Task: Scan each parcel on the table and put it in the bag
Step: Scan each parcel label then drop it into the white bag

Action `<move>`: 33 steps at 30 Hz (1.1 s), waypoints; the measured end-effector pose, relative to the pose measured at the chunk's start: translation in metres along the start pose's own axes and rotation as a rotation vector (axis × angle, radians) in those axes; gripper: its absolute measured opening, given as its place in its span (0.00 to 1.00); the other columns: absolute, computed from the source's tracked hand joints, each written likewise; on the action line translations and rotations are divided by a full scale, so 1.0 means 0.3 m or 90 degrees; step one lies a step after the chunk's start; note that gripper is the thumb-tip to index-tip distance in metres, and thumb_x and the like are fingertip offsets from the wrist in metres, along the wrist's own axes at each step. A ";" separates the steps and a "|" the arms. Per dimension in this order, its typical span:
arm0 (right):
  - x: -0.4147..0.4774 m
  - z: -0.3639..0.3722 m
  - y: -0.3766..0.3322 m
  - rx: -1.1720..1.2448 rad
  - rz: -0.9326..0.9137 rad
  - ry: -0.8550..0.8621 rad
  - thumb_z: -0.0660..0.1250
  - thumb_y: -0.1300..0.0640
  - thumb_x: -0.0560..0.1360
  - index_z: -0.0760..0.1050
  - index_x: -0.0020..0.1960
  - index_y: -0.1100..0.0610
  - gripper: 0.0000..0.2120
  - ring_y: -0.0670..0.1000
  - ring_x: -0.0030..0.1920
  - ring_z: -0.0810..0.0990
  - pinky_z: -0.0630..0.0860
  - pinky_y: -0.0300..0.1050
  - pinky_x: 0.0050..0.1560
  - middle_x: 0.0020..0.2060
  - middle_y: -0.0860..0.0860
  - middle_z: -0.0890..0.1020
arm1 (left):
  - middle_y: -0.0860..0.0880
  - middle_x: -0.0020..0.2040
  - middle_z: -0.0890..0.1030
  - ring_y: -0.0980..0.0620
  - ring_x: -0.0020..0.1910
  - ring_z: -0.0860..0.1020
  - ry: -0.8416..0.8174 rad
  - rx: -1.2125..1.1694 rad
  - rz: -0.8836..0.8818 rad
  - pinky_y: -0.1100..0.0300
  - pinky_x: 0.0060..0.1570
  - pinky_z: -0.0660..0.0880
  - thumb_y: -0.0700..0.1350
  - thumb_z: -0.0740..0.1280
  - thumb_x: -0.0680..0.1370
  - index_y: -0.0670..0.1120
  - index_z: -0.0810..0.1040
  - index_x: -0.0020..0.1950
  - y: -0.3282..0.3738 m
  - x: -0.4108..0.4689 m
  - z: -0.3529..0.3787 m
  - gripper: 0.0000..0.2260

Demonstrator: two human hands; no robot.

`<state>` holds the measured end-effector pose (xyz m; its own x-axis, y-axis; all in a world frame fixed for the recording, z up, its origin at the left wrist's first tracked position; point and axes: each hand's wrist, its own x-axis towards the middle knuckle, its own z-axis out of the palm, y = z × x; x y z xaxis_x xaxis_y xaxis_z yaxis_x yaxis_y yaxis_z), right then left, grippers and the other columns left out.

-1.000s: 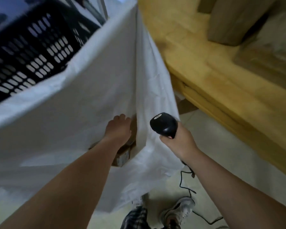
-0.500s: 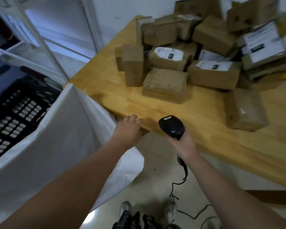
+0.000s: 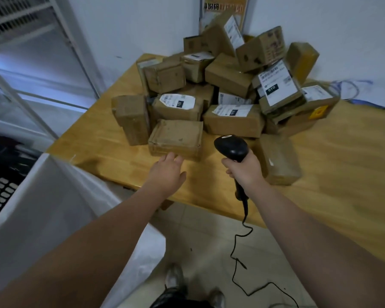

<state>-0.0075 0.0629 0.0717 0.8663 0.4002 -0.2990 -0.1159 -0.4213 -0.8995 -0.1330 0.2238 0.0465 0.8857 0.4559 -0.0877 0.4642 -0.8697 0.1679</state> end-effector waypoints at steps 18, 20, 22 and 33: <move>0.244 0.286 -0.062 0.177 0.140 -0.056 0.72 0.53 0.74 0.76 0.56 0.54 0.13 0.54 0.55 0.76 0.69 0.50 0.58 0.49 0.51 0.79 | 0.40 0.61 0.77 0.41 0.59 0.76 -0.057 -0.420 -0.290 0.52 0.57 0.74 0.56 0.63 0.80 0.40 0.71 0.68 -0.286 0.273 0.042 0.24; 0.237 0.258 -0.044 0.232 0.153 -0.019 0.72 0.53 0.74 0.77 0.54 0.54 0.11 0.55 0.56 0.77 0.71 0.52 0.62 0.48 0.52 0.80 | 0.42 0.61 0.76 0.43 0.56 0.77 -0.040 -0.529 -0.329 0.52 0.54 0.75 0.53 0.68 0.78 0.43 0.70 0.68 -0.289 0.259 0.060 0.23; 0.230 0.221 -0.023 0.274 0.166 0.008 0.72 0.52 0.74 0.76 0.52 0.52 0.09 0.54 0.57 0.79 0.71 0.56 0.66 0.50 0.53 0.83 | 0.45 0.59 0.75 0.47 0.54 0.76 -0.012 -0.637 -0.325 0.56 0.50 0.73 0.45 0.69 0.77 0.43 0.69 0.66 -0.283 0.244 0.061 0.19; 0.174 0.122 0.002 0.408 0.247 0.099 0.77 0.44 0.66 0.74 0.61 0.53 0.28 0.55 0.54 0.81 0.75 0.60 0.59 0.53 0.52 0.81 | 0.49 0.57 0.79 0.47 0.57 0.77 -0.030 -0.991 -0.358 0.48 0.56 0.75 0.63 0.54 0.80 0.46 0.76 0.45 -0.205 0.244 -0.035 0.22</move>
<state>0.0198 0.1134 0.0439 0.7589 0.1804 -0.6257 -0.6440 0.0655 -0.7622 -0.0965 0.3125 0.0402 0.6310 0.5966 -0.4960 0.2853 0.4160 0.8634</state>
